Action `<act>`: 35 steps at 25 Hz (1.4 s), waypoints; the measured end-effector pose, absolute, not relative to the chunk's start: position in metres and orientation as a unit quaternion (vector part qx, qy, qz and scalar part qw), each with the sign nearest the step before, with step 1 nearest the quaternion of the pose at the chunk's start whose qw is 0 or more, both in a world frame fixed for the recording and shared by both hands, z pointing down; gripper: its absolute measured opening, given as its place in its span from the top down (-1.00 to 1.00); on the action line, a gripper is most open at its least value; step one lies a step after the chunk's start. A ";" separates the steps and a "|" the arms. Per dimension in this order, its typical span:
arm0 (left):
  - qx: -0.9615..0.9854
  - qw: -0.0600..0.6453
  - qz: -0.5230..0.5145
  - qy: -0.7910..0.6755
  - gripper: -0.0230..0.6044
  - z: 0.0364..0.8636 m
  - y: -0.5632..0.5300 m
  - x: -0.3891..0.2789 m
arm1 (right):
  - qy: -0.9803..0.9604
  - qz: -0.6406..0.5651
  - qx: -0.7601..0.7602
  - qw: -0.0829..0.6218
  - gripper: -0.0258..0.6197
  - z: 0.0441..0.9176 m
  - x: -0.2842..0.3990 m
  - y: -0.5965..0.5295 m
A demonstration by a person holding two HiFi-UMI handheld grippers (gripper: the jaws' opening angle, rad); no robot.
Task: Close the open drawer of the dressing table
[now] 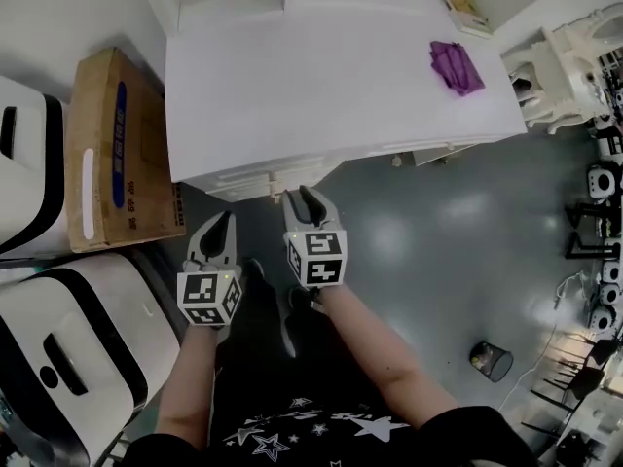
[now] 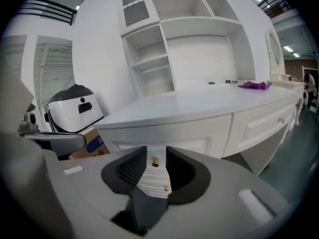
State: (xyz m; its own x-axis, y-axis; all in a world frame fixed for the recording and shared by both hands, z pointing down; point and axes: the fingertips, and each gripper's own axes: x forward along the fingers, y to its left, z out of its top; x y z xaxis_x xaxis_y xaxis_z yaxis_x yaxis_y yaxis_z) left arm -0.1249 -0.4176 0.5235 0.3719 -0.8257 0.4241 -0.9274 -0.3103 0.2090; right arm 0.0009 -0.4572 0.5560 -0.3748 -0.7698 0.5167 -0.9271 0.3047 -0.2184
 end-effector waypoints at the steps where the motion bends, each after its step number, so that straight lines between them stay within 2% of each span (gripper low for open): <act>1: 0.799 0.210 0.115 -0.551 0.90 0.515 -0.413 -0.121 | -0.796 0.241 0.533 0.156 0.56 0.545 0.005 -0.451; 9: 0.787 0.178 0.083 -0.584 0.90 0.449 -0.368 -0.096 | -0.818 0.218 0.518 0.124 0.70 0.470 0.043 -0.415; 16: 0.769 0.194 0.094 -0.602 0.90 0.450 -0.321 -0.093 | -0.823 0.233 0.504 0.122 0.91 0.467 0.047 -0.395; 23: 0.771 0.184 0.081 -0.604 0.90 0.436 -0.305 -0.096 | -0.832 0.224 0.489 0.134 0.91 0.466 0.039 -0.368; 35: 0.801 0.157 0.055 -0.576 0.90 0.403 -0.235 -0.116 | -0.815 0.207 0.531 0.108 0.91 0.431 0.039 -0.294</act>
